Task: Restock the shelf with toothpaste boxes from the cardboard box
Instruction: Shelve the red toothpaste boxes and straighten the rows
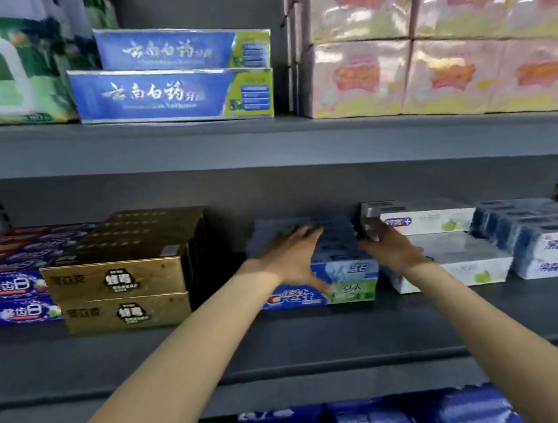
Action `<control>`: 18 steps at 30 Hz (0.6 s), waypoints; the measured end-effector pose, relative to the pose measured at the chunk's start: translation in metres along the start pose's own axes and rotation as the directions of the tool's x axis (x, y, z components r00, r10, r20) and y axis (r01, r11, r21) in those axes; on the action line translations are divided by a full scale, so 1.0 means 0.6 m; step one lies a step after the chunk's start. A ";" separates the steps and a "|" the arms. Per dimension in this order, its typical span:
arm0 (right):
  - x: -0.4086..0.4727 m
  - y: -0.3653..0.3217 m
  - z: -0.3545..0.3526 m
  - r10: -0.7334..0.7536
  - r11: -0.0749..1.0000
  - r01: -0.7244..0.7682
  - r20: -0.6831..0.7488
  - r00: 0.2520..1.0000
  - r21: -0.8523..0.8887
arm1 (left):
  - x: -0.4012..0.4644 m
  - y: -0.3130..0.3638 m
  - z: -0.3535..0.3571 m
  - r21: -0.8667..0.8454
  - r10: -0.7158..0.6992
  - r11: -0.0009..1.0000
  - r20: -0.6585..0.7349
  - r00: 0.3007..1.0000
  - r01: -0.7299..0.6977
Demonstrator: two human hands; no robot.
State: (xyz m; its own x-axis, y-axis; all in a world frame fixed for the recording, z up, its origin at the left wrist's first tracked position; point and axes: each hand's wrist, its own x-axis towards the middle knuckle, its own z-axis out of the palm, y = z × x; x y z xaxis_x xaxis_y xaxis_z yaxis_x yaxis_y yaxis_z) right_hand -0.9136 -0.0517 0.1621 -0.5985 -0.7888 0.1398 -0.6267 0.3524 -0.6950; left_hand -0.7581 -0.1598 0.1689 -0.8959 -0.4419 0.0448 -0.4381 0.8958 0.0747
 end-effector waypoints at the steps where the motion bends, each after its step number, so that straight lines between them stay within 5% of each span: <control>1: 0.007 0.010 0.005 -0.032 0.997 0.027 0.065 0.997 0.073 | 0.008 0.002 0.010 0.012 -0.028 1.000 0.011 1.000 0.028; 9: 0.020 0.034 0.044 -0.085 0.772 -0.067 0.207 0.975 0.632 | 0.017 0.002 0.034 0.063 -0.110 0.992 -0.011 0.994 0.111; 18: 0.033 0.021 0.074 -0.077 0.720 -0.130 0.264 0.962 0.682 | 0.002 -0.022 0.028 0.098 -0.135 0.986 -0.008 0.991 0.135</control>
State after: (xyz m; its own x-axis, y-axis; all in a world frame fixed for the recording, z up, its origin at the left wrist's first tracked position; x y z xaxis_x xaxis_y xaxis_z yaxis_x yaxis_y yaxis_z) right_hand -0.9114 -0.0853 0.1247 -0.3960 -0.9182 0.0017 -0.0336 0.0127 -0.9994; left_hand -0.7549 -0.1713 0.1516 -0.8282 -0.5588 0.0426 -0.5598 0.8284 -0.0174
